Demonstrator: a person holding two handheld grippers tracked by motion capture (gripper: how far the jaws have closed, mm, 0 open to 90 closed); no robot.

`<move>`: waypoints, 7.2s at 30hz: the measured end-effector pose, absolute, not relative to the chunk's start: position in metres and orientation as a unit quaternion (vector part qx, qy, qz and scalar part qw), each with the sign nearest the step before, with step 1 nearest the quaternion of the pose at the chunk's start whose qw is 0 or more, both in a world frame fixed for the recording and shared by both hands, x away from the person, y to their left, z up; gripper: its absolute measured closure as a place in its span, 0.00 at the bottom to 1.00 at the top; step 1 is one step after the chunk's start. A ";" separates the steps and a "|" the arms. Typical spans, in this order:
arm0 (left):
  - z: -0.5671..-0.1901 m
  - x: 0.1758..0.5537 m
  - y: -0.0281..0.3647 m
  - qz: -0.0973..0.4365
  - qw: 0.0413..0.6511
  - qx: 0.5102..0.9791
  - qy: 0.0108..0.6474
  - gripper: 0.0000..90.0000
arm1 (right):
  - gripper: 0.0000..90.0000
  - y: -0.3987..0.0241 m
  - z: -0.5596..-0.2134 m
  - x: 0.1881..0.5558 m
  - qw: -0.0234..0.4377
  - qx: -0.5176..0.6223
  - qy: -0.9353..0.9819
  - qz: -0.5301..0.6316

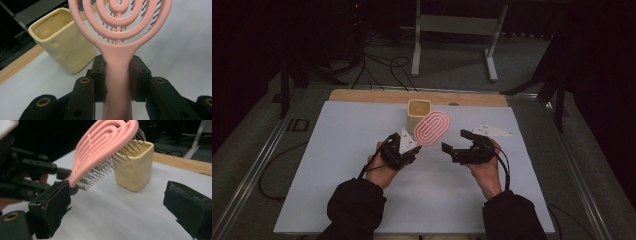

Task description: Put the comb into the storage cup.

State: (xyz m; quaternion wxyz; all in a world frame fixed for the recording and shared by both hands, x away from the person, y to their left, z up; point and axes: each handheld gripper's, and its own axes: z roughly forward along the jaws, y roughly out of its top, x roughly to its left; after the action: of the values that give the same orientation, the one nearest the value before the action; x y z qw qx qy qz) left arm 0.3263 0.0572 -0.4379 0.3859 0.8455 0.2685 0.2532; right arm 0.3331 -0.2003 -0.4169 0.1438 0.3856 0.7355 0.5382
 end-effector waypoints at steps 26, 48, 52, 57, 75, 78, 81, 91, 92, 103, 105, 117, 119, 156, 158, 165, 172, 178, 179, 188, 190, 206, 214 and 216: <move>-0.436 0.311 0.040 0.257 0.412 0.842 0.235 0.78 | 0.22 -0.174 -0.409 0.352 0.080 0.392 0.735 0.547; -0.442 0.315 0.039 0.248 0.417 0.843 0.234 0.78 | 0.71 -0.174 -0.412 0.355 -0.020 0.390 0.722 0.572; -0.441 0.316 0.039 0.246 0.423 0.838 0.241 0.76 | 0.71 -0.172 -0.410 0.354 -0.011 0.388 0.723 0.571; -0.441 0.318 0.042 0.240 0.427 0.832 0.259 0.53 | 0.71 -0.170 -0.409 0.354 0.000 0.391 0.723 0.569; -0.435 0.312 0.076 0.227 0.475 0.797 0.295 0.00 | 0.71 -0.167 -0.409 0.353 0.002 0.387 0.723 0.572; -0.435 0.312 0.081 0.233 0.482 0.789 0.300 0.00 | 0.71 -0.167 -0.409 0.353 0.005 0.386 0.725 0.570; -0.434 0.311 0.086 0.240 0.487 0.782 0.306 0.00 | 0.71 -0.168 -0.409 0.353 0.004 0.386 0.725 0.570; -0.437 0.308 0.135 0.256 0.490 0.758 0.347 0.00 | 0.71 -0.170 -0.409 0.353 0.003 0.387 0.725 0.570; -0.439 0.307 0.140 0.254 0.491 0.756 0.351 0.00 | 0.71 -0.169 -0.409 0.353 0.003 0.387 0.725 0.569; -0.457 0.291 0.189 0.250 0.486 0.745 0.383 0.00 | 0.71 -0.171 -0.408 0.353 0.005 0.386 0.729 0.565; -0.463 0.286 0.198 0.254 0.483 0.741 0.391 0.00 | 0.71 -0.171 -0.409 0.353 0.006 0.386 0.728 0.566; -0.483 0.265 0.231 0.263 0.473 0.732 0.413 0.00 | 0.71 -0.167 -0.407 0.356 0.007 0.387 0.732 0.561; -0.488 0.259 0.238 0.266 0.475 0.723 0.425 0.00 | 0.71 -0.166 -0.406 0.356 0.006 0.386 0.733 0.560; -0.497 0.250 0.240 0.298 0.465 0.715 0.430 0.00 | 0.71 -0.162 -0.383 0.367 0.006 0.381 0.730 0.568; -0.497 0.250 0.240 0.299 0.464 0.715 0.429 0.00 | 0.71 -0.161 -0.381 0.368 0.005 0.380 0.730 0.568; -0.497 0.250 0.239 0.301 0.464 0.715 0.428 0.00 | 0.71 -0.160 -0.376 0.372 0.003 0.378 0.730 0.569; -0.497 0.250 0.239 0.301 0.464 0.715 0.429 0.00 | 0.71 -0.160 -0.370 0.375 0.001 0.377 0.730 0.570; -0.497 0.250 0.238 0.300 0.463 0.716 0.427 0.00 | 0.71 -0.159 -0.364 0.380 0.003 0.378 0.729 0.570; -0.497 0.250 0.238 0.301 0.462 0.716 0.427 0.00 | 0.71 -0.159 -0.363 0.381 0.004 0.378 0.729 0.570; -0.497 0.250 0.238 0.303 0.464 0.713 0.429 0.00 | 0.71 -0.158 -0.360 0.389 0.000 0.383 0.725 0.572; -0.497 0.250 0.238 0.303 0.464 0.714 0.429 0.00 | 0.71 -0.159 -0.359 0.390 0.000 0.384 0.725 0.572; -0.497 0.249 0.239 0.304 0.465 0.713 0.429 0.00 | 0.71 -0.162 -0.345 0.401 0.016 0.392 0.722 0.570; -0.497 0.249 0.238 0.305 0.465 0.712 0.429 0.00 | 0.71 -0.162 -0.338 0.406 0.032 0.389 0.727 0.565; -0.497 0.249 0.238 0.305 0.464 0.712 0.429 0.00 | 0.71 -0.162 -0.337 0.407 0.033 0.389 0.728 0.563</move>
State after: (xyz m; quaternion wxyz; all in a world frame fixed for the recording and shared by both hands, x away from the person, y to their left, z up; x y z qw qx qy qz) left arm 0.2494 0.2384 -0.4967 0.4642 0.7122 0.4290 0.3054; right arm 0.4067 -0.1618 -0.3366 0.0327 0.3886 0.7285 0.5633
